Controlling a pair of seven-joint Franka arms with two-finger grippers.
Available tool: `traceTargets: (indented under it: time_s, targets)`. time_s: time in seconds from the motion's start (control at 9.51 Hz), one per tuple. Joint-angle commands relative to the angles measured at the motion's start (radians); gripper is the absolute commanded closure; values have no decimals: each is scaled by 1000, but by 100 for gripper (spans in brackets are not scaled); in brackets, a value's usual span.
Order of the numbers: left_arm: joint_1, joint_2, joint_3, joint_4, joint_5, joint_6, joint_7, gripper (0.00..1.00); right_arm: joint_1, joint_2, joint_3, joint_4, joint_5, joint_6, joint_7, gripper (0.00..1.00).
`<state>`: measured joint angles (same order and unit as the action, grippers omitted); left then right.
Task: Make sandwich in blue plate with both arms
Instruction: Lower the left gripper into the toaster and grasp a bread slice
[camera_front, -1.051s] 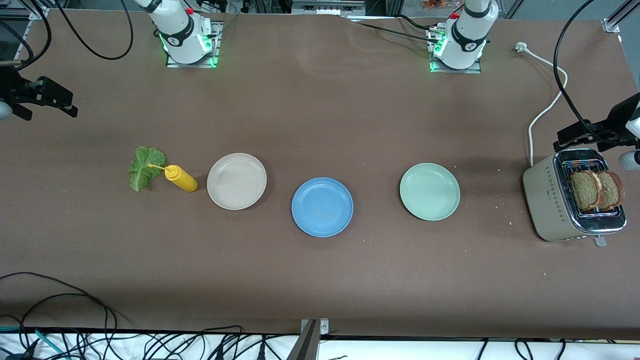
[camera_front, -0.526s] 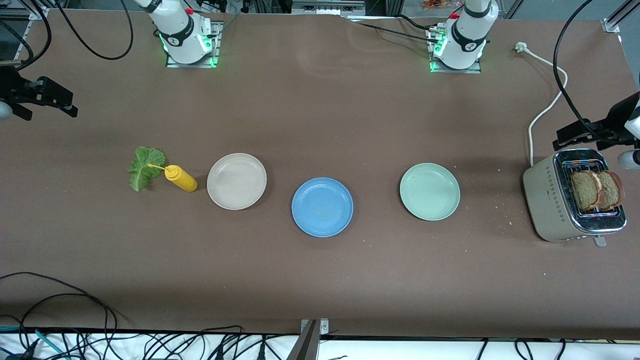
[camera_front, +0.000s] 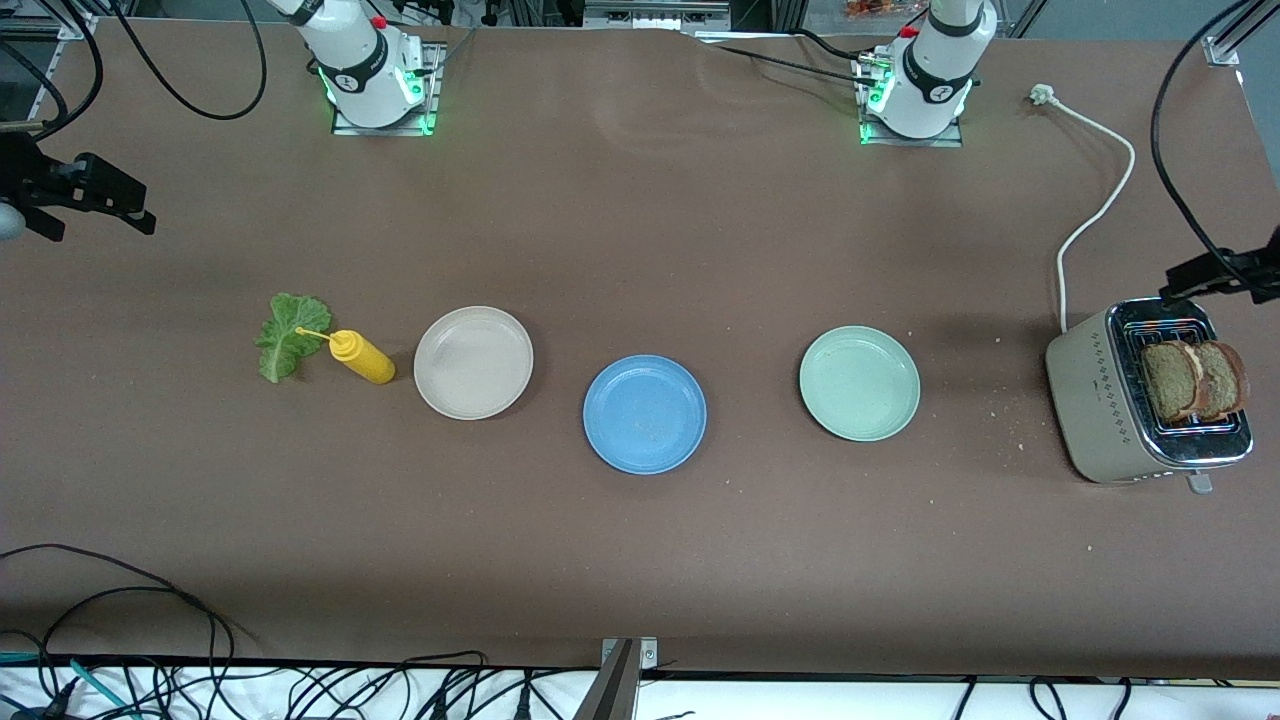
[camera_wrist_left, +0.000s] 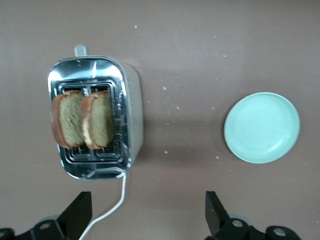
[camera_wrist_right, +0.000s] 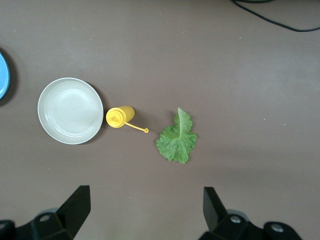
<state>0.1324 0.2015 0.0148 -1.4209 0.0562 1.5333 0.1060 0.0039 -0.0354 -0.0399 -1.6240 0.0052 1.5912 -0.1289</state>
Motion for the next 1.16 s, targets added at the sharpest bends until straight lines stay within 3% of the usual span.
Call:
traceTargets:
  time_s: [0.0,0.32,0.53,1.05]
  targets:
    - [91,102,-3,5,17,91,73,7,4,8,0,24,-4,-8,11,0]
    - [144,192,-3,3,70,195,123,9,4,8,0,24,-4,-8,11,0]
    - [147,239,-3,3,74,200,124,19,4,8,0,24,-4,-8,11,0]
    - [156,292,-3,2,74,200,123,24,4,8,0,24,-4,-8,11,0]
